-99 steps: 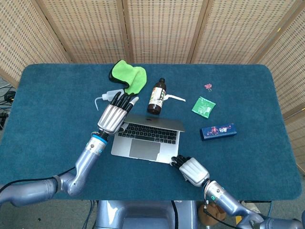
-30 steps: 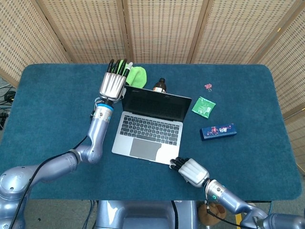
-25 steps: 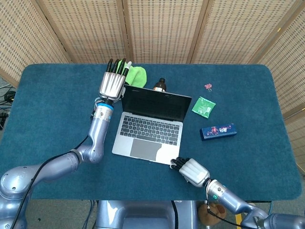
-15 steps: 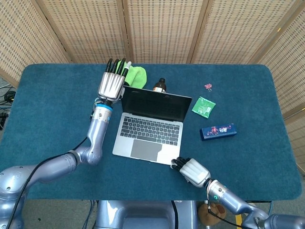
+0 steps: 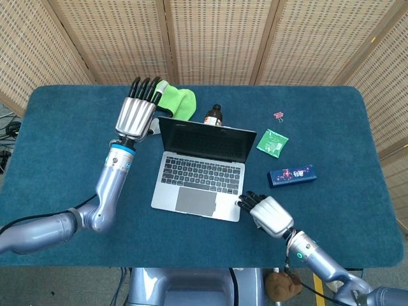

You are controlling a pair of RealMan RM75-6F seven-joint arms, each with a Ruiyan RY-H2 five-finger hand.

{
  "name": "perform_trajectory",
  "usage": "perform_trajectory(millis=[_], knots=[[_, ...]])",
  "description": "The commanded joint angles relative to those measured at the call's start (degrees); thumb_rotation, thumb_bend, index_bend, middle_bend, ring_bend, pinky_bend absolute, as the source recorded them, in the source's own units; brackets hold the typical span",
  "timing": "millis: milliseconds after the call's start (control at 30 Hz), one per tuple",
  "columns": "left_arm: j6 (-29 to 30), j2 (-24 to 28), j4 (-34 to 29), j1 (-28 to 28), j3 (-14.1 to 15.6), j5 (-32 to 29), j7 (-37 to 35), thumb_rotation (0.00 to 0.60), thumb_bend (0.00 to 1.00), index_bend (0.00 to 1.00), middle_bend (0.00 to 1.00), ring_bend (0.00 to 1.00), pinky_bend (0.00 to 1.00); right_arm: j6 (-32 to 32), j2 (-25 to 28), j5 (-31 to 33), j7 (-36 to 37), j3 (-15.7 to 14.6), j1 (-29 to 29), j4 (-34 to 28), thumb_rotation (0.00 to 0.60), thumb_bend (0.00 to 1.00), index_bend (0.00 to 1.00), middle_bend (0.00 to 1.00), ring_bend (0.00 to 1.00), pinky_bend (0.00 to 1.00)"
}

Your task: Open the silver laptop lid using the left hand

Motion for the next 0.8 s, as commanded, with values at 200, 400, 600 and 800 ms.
perform_trajectory(millis=[200, 400, 600, 800], knots=[[4.4, 10.8, -11.0, 7.3, 1.3, 5.4, -6.7, 0.6, 0.39, 0.0, 0.0, 0.0, 0.0, 7.9, 4.3, -1.6, 5.7, 1.7, -3.2, 7.6, 0.6, 1.0, 0.17, 0.2, 0.14, 0.38], [11.5, 20.6, -19.2, 18.5, 5.3, 12.4, -16.5, 0.6, 0.36, 0.0, 0.0, 0.0, 0.0, 18.2, 4.2, -1.2, 14.9, 3.2, -8.3, 20.6, 0.6, 0.93, 0.17, 0.2, 0.14, 0.36], [19.5, 26.5, -24.2, 31.3, 12.0, 15.3, -23.2, 0.6, 0.04, 0.0, 0.0, 0.0, 0.0, 25.4, 4.4, 1.7, 24.0, 4.1, -14.2, 20.7, 0.6, 0.06, 0.03, 0.08, 0.0, 0.07], [27.5, 22.9, -23.4, 41.4, 18.8, 19.8, -26.9, 0.6, 0.0, 0.0, 0.0, 0.0, 0.0, 29.9, 6.9, 1.7, 20.6, 3.9, -18.2, 11.7, 0.6, 0.0, 0.0, 0.0, 0.0, 0.0]])
